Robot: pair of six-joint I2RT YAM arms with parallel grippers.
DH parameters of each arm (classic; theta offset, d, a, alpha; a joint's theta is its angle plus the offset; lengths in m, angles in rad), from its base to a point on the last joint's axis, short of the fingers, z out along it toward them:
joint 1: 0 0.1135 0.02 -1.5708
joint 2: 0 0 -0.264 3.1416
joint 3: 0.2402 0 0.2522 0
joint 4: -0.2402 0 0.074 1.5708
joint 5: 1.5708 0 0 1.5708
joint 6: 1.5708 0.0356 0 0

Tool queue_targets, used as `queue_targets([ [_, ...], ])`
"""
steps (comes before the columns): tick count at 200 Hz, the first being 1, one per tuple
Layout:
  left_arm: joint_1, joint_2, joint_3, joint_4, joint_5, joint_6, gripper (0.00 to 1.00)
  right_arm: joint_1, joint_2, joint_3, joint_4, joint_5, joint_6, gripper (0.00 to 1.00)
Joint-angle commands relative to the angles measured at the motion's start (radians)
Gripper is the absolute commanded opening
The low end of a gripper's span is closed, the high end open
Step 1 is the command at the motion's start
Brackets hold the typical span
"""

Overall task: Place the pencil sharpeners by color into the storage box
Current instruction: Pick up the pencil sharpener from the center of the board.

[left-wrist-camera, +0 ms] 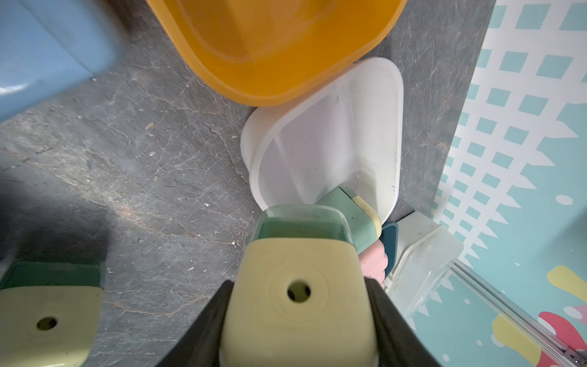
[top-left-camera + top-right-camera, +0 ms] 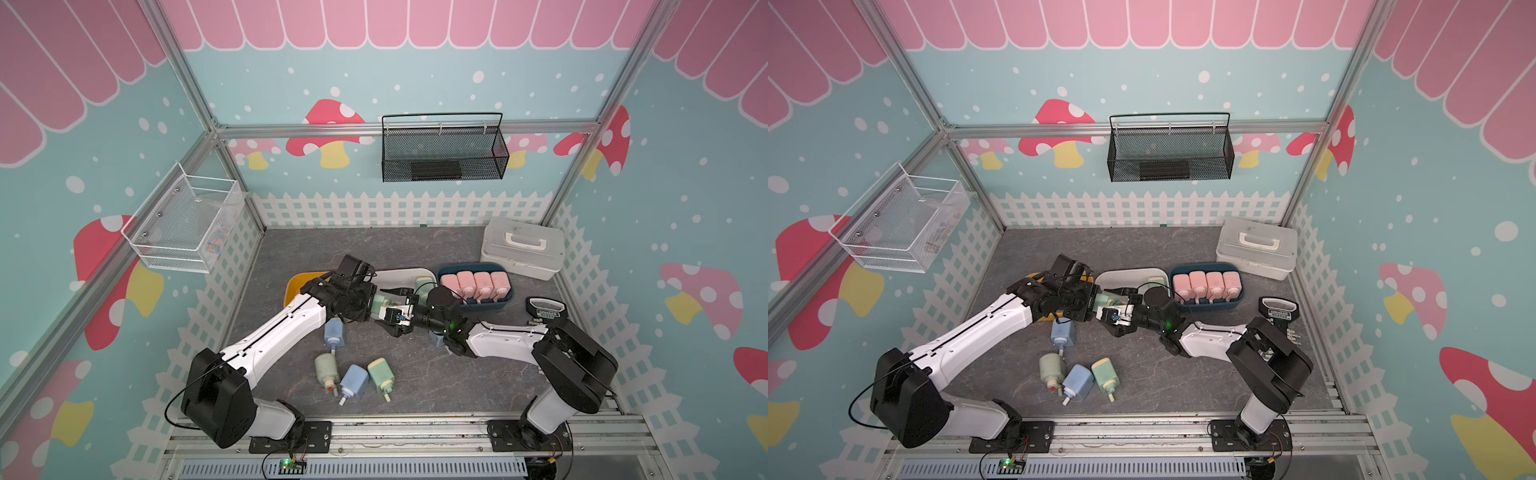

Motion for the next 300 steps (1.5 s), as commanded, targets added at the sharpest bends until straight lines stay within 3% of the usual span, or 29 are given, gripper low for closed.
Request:
queue_targets([
  [1,0.005,-0.028,-0.012,0.024,-0.008,-0.014,0.0,0.007,0.021,0.028,0.023,0.01,0.001,0.79],
  [136,0.006,-0.05,-0.022,0.024,-0.024,0.002,0.0,0.009,0.042,0.088,-0.111,-0.015,-0.022,0.64],
  [157,0.005,-0.045,-0.021,0.024,-0.013,0.004,0.0,0.01,0.037,0.099,-0.143,-0.029,-0.021,0.53],
  [220,0.007,-0.048,-0.021,0.025,-0.047,0.028,0.0,0.01,0.035,0.105,-0.17,-0.066,-0.026,0.01],
  [242,0.008,-0.05,-0.007,0.025,-0.058,0.072,0.18,0.01,0.037,0.107,-0.173,-0.052,-0.019,0.0],
  [263,0.009,-0.048,0.007,0.025,-0.062,0.128,0.44,0.01,0.039,0.109,-0.169,-0.017,-0.007,0.0],
  [272,0.014,-0.044,0.013,0.032,-0.062,0.165,0.68,0.01,0.037,0.11,-0.168,-0.004,0.004,0.0],
  [280,0.019,-0.043,0.02,0.044,-0.063,0.216,0.97,0.01,0.034,0.11,-0.167,0.008,0.017,0.0],
  [300,0.027,-0.04,0.043,0.046,-0.088,0.315,0.99,0.008,0.028,0.107,-0.161,0.033,0.043,0.0],
])
